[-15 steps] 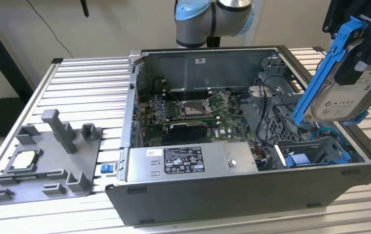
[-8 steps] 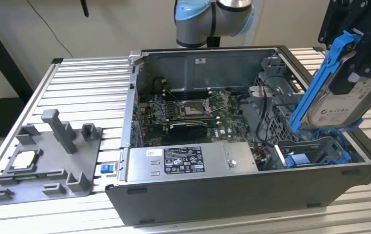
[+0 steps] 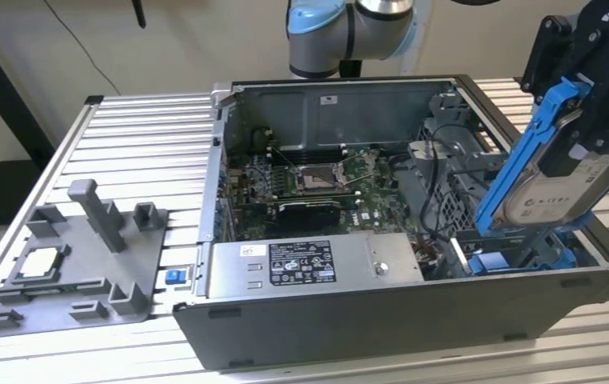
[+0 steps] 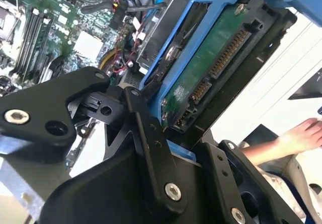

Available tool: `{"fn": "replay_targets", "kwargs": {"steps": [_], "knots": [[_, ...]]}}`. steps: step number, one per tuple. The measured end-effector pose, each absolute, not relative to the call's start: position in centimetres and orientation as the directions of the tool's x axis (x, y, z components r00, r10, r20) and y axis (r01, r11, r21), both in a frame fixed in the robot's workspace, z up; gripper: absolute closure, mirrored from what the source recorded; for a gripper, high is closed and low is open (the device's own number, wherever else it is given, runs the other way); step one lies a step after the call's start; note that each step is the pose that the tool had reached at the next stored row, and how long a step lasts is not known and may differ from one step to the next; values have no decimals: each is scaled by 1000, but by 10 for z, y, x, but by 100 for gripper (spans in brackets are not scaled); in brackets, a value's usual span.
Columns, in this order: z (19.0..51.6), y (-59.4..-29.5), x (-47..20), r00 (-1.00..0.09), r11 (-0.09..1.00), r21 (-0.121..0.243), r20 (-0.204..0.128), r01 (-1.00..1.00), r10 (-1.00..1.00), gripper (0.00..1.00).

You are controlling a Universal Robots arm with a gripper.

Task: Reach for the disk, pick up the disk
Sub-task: 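Pick up the disk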

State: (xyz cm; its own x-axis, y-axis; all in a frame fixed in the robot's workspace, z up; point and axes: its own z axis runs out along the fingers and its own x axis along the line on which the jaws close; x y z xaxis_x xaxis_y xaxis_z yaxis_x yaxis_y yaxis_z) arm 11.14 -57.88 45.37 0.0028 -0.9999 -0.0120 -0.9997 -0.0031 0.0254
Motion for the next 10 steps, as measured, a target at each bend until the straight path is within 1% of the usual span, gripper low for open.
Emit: {"fn": "replay_targets", "kwargs": {"steps": [10], "knots": [[441, -583, 107, 4, -4, 25, -12, -1000, -1000, 100]]}}
